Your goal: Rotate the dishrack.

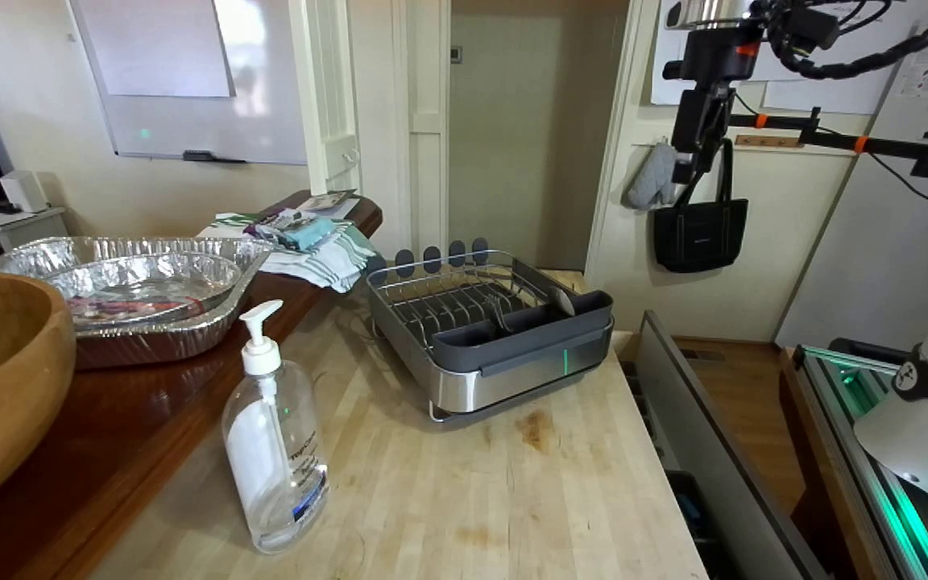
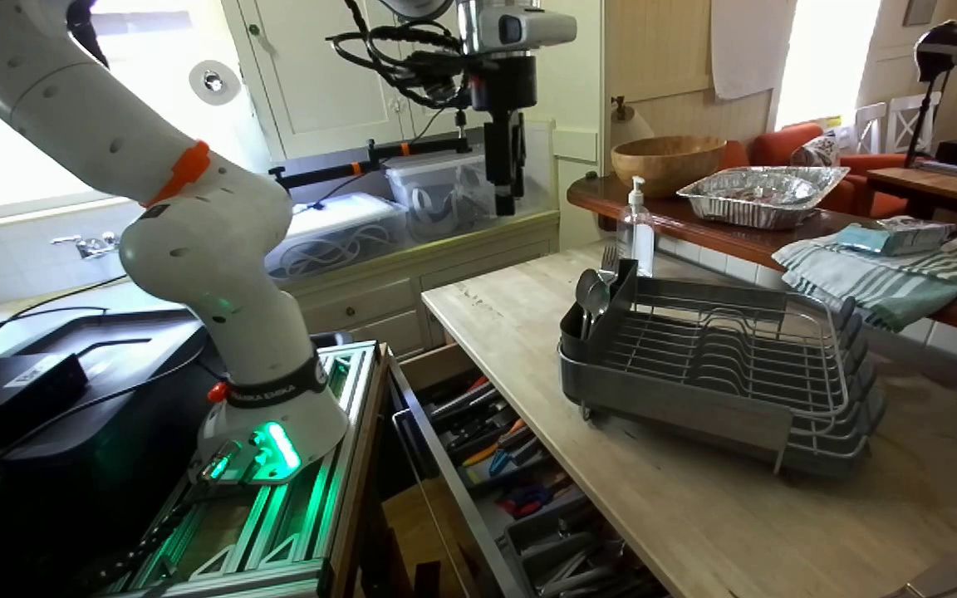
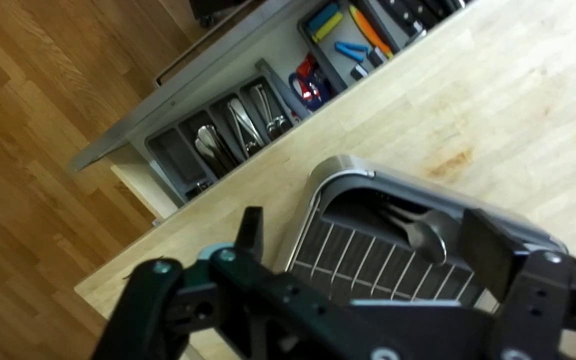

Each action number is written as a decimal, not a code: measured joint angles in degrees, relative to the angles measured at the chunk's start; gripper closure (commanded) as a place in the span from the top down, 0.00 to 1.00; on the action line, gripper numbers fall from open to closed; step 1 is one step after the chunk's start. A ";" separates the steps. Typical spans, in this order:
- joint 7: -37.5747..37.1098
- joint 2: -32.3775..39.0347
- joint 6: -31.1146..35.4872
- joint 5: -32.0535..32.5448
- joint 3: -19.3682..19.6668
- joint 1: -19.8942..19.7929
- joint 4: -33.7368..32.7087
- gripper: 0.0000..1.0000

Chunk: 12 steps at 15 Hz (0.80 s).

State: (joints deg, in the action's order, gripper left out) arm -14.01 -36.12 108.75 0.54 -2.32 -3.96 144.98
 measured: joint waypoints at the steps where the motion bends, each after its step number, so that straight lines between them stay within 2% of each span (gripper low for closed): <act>1: -0.69 0.24 3.04 -0.02 0.43 -0.67 0.40 1.00; 7: -2.91 5.17 21.24 -0.06 1.86 -3.70 3.24 1.00; 12: -2.93 13.19 31.13 -0.06 2.65 -5.25 3.97 1.00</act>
State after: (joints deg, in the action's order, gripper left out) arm -16.93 -22.93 139.88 0.48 0.33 -9.21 148.95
